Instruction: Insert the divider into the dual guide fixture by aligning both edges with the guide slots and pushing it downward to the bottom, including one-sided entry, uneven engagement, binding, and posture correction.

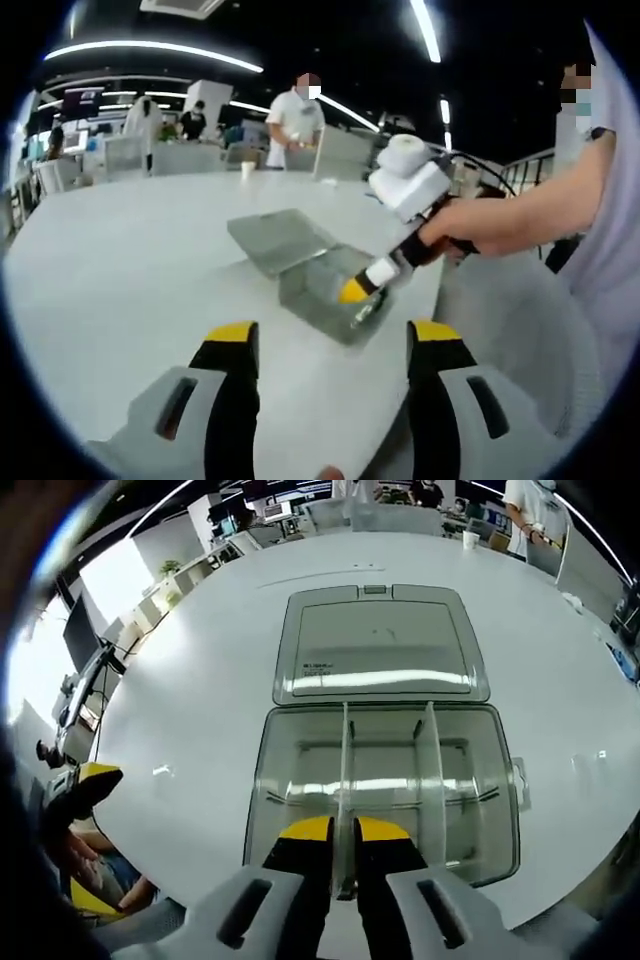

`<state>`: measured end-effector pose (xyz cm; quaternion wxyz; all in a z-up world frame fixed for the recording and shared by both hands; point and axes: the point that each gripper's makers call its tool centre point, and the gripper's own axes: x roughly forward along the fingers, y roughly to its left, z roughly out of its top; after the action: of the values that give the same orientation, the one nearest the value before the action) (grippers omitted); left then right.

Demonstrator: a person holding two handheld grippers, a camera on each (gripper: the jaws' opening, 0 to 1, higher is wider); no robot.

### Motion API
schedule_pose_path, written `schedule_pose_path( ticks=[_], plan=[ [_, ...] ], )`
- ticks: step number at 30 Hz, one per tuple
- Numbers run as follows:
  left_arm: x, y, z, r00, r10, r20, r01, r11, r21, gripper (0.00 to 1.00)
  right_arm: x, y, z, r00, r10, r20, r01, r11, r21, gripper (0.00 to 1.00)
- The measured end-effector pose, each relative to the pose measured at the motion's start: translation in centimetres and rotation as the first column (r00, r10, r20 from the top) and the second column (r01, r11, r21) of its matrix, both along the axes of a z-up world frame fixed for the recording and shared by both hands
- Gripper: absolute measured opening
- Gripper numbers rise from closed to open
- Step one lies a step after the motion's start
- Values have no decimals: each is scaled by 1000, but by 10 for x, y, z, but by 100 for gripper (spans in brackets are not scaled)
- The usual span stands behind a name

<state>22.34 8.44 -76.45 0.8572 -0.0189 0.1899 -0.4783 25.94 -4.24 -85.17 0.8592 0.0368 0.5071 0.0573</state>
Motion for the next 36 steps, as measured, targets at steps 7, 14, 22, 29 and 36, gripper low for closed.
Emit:
schedule_pose_path(
  ticks=[7, 14, 22, 29, 36],
  plan=[
    [0, -2, -1, 1000, 2, -5, -2, 1000, 2, 58, 1, 1, 8, 999, 13, 31, -14, 1000, 13, 7],
    [-1, -2, -2, 1000, 13, -11, -13, 1000, 6, 58, 5, 0, 20, 997, 24, 77, -26, 999, 26, 12],
    [-2, -3, -1, 999, 28, -21, -27, 1000, 8, 58, 7, -1, 39, 988, 34, 149, -43, 998, 56, 14],
    [-1, -9, 3, 1000, 27, -14, -27, 1000, 15, 58, 11, -1, 60, 972, 58, 230, -78, 994, 79, 14],
    [-2, -19, 10, 999, 35, -14, -35, 999, 3, 59, 11, -3, 79, 941, 92, 325, -131, 986, 100, 14]
  ],
)
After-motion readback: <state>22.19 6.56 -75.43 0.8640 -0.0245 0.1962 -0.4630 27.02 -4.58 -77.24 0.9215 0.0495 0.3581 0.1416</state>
